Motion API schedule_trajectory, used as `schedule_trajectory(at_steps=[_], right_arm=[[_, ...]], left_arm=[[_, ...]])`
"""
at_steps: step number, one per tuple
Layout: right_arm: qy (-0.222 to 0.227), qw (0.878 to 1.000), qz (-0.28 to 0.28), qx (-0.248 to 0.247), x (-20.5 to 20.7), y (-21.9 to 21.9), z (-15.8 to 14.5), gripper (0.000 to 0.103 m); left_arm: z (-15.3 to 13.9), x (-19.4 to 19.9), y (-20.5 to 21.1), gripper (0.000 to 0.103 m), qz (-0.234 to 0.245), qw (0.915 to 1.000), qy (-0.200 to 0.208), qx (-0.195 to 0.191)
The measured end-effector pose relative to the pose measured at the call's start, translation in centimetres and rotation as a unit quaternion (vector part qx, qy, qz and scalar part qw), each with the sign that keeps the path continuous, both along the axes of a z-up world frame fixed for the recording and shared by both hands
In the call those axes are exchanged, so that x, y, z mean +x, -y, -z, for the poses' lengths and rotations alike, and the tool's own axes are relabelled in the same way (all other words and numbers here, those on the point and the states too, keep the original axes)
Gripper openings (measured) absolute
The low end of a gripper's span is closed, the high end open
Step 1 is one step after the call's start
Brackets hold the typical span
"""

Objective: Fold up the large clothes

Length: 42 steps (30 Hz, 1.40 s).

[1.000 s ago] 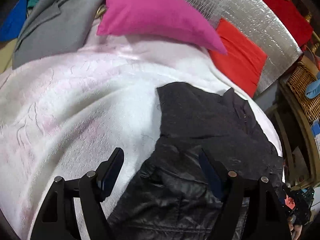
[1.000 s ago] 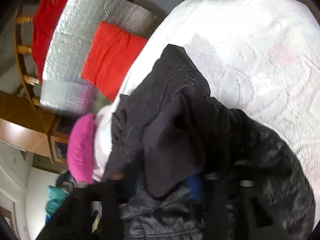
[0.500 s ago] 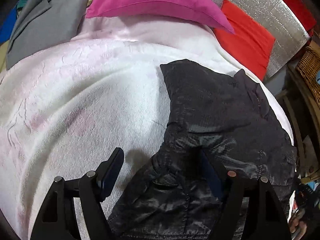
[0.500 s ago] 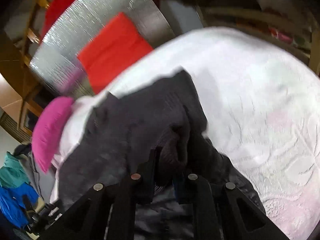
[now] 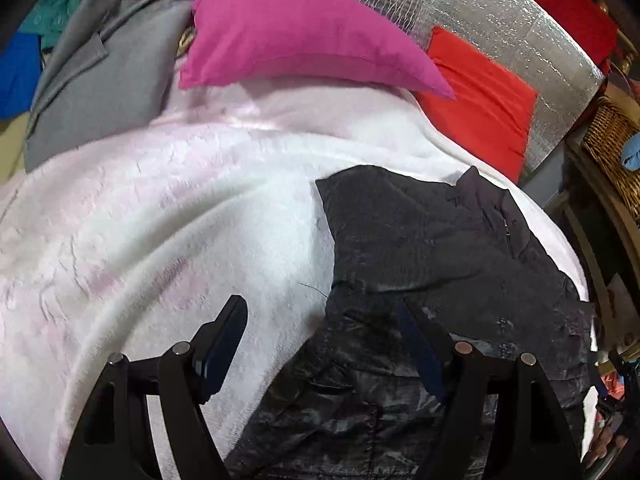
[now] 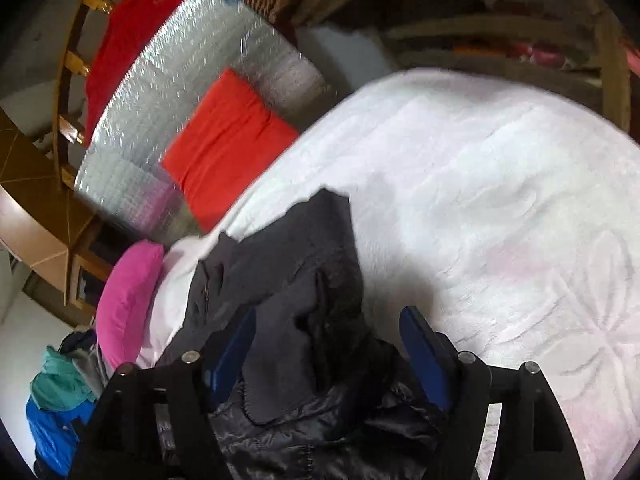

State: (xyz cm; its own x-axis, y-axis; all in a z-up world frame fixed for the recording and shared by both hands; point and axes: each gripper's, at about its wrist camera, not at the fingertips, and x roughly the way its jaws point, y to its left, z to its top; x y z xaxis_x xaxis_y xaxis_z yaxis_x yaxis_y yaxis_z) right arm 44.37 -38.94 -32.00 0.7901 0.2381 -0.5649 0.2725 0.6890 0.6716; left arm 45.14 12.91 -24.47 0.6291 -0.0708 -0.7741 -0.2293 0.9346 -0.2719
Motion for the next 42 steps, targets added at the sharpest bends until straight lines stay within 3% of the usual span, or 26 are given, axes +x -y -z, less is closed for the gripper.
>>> schedule_trajectory(at_steps=[5,10,12,13,16,19,26,30,32,34,38,42], right_arm=[[-0.038,0.999,-0.032,0.0,1.8,-0.7,2.3,0.077],[-0.032,0.999,-0.033,-0.012,1.5,-1.2,2.4,0.077],[-0.033,0.999,-0.036,-0.021,1.4,-1.5,2.5,0.075],[-0.034,0.998,-0.037,-0.028,1.4,-1.8,2.5,0.074],[-0.034,0.998,-0.041,-0.046,1.9,-2.6,2.5,0.052],[-0.03,0.996,-0.038,-0.074,1.5,-3.6,1.8,0.041],[0.051,0.993,-0.016,-0.101,-0.6,-4.6,-1.9,0.031],[0.011,0.994,-0.017,-0.106,0.6,-4.7,-0.5,0.031],[-0.021,0.996,-0.02,-0.082,1.3,-3.9,1.0,0.031],[-0.022,0.998,-0.021,-0.057,1.3,-3.3,1.2,0.031],[-0.024,0.999,-0.026,-0.039,0.7,-2.9,1.1,0.035],[-0.031,0.999,-0.024,-0.009,-0.2,-1.9,0.8,0.037]], left_arm=[[1.3,0.6,-0.3,0.077,0.005,0.9995,-0.028,-0.017],[2.5,1.0,0.5,0.077,0.027,0.9977,-0.04,-0.048],[2.4,0.8,1.0,0.062,0.041,0.9971,-0.032,-0.055],[2.4,0.8,1.5,0.06,0.046,0.9973,-0.034,-0.045],[2.0,0.5,2.4,0.048,0.05,0.9985,-0.021,-0.007],[1.7,0.4,2.8,0.043,0.053,0.9985,-0.014,0.009],[0.8,0.0,2.4,0.031,0.048,0.9988,0.001,0.005],[1.1,0.2,2.4,0.034,0.049,0.9988,-0.009,0.007],[1.6,0.5,2.4,0.049,0.046,0.9985,-0.029,0.007],[2.2,0.8,2.1,0.062,0.041,0.9979,-0.051,-0.003],[2.8,0.8,1.2,0.069,0.032,0.9962,-0.066,-0.047],[2.9,0.6,0.6,0.069,0.029,0.993,-0.078,-0.085]])
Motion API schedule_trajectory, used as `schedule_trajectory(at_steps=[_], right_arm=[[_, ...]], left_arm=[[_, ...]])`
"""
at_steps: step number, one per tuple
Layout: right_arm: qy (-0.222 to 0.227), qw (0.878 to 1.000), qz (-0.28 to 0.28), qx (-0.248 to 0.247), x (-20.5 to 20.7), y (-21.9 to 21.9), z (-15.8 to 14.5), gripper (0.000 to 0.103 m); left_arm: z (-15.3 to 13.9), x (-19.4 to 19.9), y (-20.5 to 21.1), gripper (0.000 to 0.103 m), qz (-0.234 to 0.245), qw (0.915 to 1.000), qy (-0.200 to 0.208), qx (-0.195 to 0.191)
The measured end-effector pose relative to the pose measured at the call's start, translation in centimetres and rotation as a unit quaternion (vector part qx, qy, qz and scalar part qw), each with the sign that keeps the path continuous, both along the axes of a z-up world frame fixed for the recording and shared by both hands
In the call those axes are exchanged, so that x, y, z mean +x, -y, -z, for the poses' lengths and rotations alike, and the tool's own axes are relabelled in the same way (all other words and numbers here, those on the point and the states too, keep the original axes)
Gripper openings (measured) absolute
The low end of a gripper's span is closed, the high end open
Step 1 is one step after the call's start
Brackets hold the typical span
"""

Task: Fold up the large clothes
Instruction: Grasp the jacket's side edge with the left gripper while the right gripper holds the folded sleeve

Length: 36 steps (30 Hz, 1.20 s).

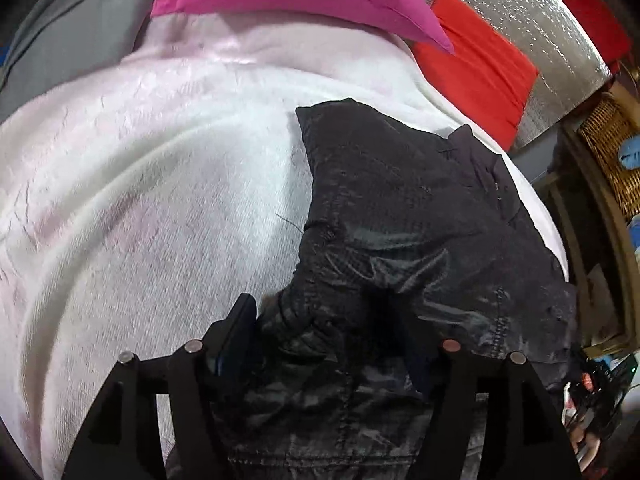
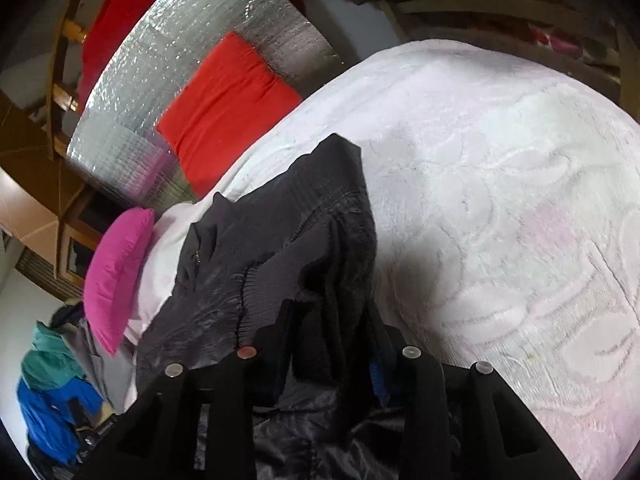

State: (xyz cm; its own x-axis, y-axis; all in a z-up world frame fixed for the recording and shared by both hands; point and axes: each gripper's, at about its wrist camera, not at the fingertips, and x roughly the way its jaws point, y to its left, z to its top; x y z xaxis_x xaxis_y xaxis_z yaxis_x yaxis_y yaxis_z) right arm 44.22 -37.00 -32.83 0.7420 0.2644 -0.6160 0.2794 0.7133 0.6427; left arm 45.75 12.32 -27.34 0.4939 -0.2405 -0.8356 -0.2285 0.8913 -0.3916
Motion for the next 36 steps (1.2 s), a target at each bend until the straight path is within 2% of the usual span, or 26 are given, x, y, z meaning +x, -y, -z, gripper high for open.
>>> schedule_trajectory(at_steps=[2,6,8,10,12,13,14,16,21,24,28,34,36], right_arm=[[0.008,1.0,0.007,0.014,-1.1,0.6,-0.4,0.037],[0.039,0.999,0.01,0.024,-3.8,1.1,-2.1,0.037],[0.059,0.997,0.003,0.04,-4.8,0.5,-2.9,0.037],[0.075,0.996,-0.011,0.054,-5.7,-0.7,-3.4,0.037],[0.082,0.993,-0.041,0.076,-6.4,-2.7,-3.5,0.041],[0.08,0.991,-0.059,0.087,-6.4,-3.9,-3.4,0.052],[0.077,0.99,-0.069,0.094,-6.6,-4.7,-3.2,0.057],[0.065,0.988,-0.086,0.11,-6.6,-6.8,-2.5,0.06],[0.024,0.986,-0.089,0.139,-5.3,-9.9,-0.2,0.06],[0.001,0.985,-0.063,0.159,-4.1,-10.1,1.5,0.06],[-0.008,0.982,-0.035,0.188,-2.6,-9.6,3.2,0.06],[-0.003,0.976,-0.004,0.218,-1.2,-8.1,4.2,0.059],[-0.001,0.976,0.001,0.22,-0.8,-7.9,4.2,0.052]], left_arm=[[-0.5,-0.4,-0.2,0.069,-0.007,0.9999,0.004,-0.008],[-3.1,-2.3,-0.4,0.069,-0.021,0.9989,0.042,0.003],[-4.3,-3.5,0.4,0.069,-0.002,0.9978,0.065,0.007],[-4.6,-4.4,1.6,0.069,0.026,0.9971,0.071,-0.008],[-4.1,-4.9,2.5,0.069,0.047,0.9964,0.064,-0.032],[-3.5,-5.3,3.3,0.069,0.064,0.9953,0.051,-0.052],[-2.9,-5.5,3.9,0.069,0.075,0.9943,0.04,-0.065],[-1.9,-5.6,4.8,0.069,0.083,0.9933,0.017,-0.079],[-0.3,-4.9,4.7,0.072,0.045,0.996,0.001,-0.077],[0.6,-4.1,3.8,0.072,0.023,0.9948,0.0,-0.099],[1.3,-3.1,2.9,0.074,0.002,0.9898,0.01,-0.142],[2.6,-1.3,3.0,0.074,-0.013,0.9838,0.015,-0.178],[2.9,-1.0,2.7,0.074,-0.023,0.9813,0.022,-0.19]])
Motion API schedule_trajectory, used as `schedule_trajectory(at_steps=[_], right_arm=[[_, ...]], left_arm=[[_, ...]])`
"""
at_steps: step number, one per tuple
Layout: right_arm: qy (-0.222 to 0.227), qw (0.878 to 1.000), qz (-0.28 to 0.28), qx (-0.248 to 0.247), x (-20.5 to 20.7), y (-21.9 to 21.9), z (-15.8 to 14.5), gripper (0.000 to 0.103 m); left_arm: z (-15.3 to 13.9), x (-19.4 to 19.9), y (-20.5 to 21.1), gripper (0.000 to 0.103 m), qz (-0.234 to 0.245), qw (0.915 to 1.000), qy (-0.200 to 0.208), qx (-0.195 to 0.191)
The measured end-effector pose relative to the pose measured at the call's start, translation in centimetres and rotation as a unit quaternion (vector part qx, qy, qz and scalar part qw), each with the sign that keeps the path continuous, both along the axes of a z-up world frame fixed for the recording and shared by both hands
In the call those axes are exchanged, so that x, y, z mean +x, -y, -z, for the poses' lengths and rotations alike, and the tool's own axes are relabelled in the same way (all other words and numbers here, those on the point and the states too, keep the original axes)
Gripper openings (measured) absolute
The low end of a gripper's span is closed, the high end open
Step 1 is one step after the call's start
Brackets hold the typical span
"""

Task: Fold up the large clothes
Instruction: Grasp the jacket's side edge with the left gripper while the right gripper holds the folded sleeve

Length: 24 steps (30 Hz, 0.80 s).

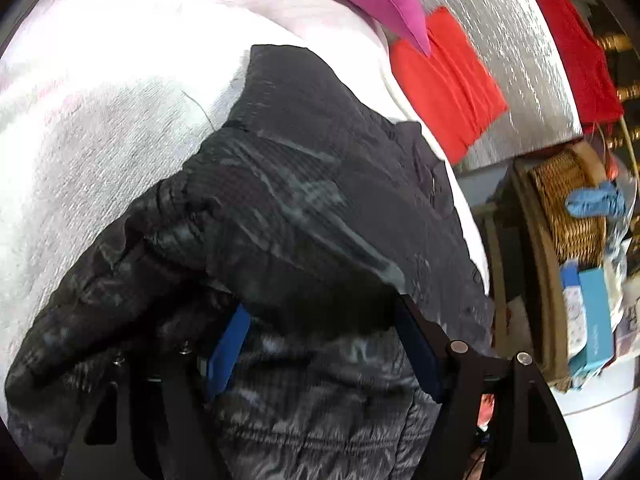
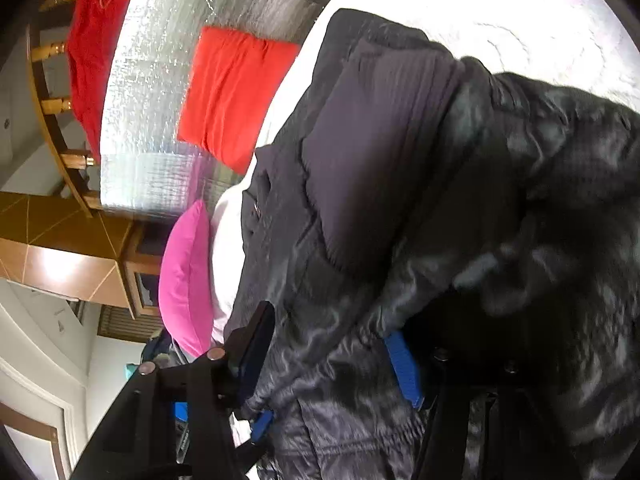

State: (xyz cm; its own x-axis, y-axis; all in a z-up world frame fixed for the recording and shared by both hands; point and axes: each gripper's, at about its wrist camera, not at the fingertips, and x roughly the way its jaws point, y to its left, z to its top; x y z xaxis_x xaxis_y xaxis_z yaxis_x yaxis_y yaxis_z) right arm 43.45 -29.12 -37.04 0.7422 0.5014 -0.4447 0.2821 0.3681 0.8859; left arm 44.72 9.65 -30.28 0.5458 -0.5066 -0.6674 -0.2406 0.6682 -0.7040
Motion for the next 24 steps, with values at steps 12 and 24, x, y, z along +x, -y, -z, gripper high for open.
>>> schedule_trajectory(at_steps=[12,24], right_arm=[[0.05,0.997,0.005,-0.061,0.0,-0.6,-3.0,0.031],[0.003,1.0,-0.009,-0.023,0.9,-0.3,-0.8,0.035]], left_arm=[[-2.4,-0.4,-0.9,0.03,-0.027,0.9972,0.066,0.024],[-1.3,0.1,-0.5,0.063,-0.014,0.9978,0.008,0.064]])
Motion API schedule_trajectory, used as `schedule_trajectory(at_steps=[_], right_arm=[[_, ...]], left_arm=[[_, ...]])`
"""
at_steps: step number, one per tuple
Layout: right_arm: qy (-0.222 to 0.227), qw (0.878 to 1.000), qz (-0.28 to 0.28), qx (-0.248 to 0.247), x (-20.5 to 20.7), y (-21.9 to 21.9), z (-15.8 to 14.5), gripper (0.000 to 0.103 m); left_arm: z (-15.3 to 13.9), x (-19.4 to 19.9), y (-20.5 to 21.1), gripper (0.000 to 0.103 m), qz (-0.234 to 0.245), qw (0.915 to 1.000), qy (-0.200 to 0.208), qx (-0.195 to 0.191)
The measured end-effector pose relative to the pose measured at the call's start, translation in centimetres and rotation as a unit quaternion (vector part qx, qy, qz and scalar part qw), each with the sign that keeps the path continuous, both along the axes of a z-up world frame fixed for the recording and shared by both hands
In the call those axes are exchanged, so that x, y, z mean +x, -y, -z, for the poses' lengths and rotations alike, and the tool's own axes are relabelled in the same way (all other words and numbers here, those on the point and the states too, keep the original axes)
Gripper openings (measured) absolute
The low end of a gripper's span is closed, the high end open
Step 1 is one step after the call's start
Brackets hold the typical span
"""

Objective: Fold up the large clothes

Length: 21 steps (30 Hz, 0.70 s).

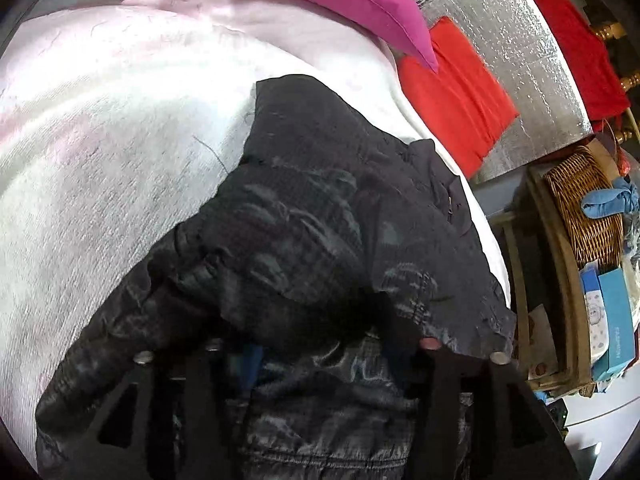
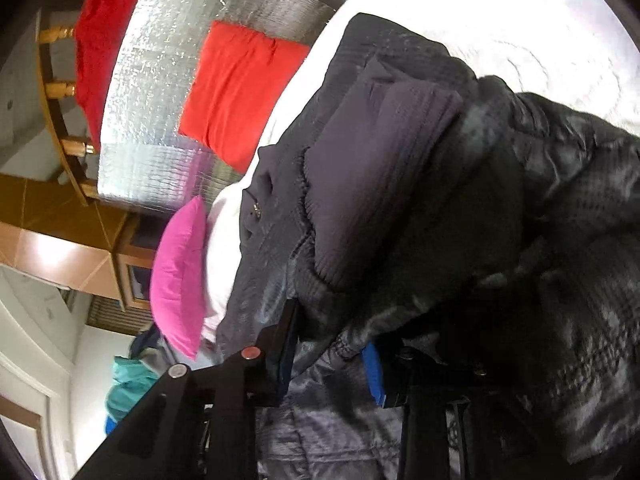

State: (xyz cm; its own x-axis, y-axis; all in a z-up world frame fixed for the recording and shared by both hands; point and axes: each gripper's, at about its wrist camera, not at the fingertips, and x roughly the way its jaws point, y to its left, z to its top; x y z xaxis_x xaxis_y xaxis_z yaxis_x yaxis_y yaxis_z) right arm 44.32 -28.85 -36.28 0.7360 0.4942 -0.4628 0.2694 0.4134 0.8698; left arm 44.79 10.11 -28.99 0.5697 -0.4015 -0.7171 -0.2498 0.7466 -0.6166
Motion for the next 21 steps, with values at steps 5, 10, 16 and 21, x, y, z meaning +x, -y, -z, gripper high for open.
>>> schedule_trajectory(at_steps=[5,10,16,21], right_arm=[[-0.015,0.998,0.042,0.04,-1.4,2.7,0.9,0.052],[-0.018,0.992,0.098,0.079,-2.3,6.1,1.9,0.058],[-0.002,0.996,0.086,0.01,-0.5,5.1,1.2,0.046],[0.024,0.995,0.088,-0.04,-0.8,5.1,-0.4,0.037]], left_arm=[[0.2,-0.1,-0.5,0.069,0.002,0.9998,-0.012,-0.017],[0.9,-0.1,-2.4,0.068,-0.037,0.9983,-0.007,-0.044],[0.9,-0.2,-2.1,0.052,-0.04,0.999,0.013,-0.017],[-0.6,-0.8,-1.9,0.04,-0.034,0.9981,0.051,-0.004]])
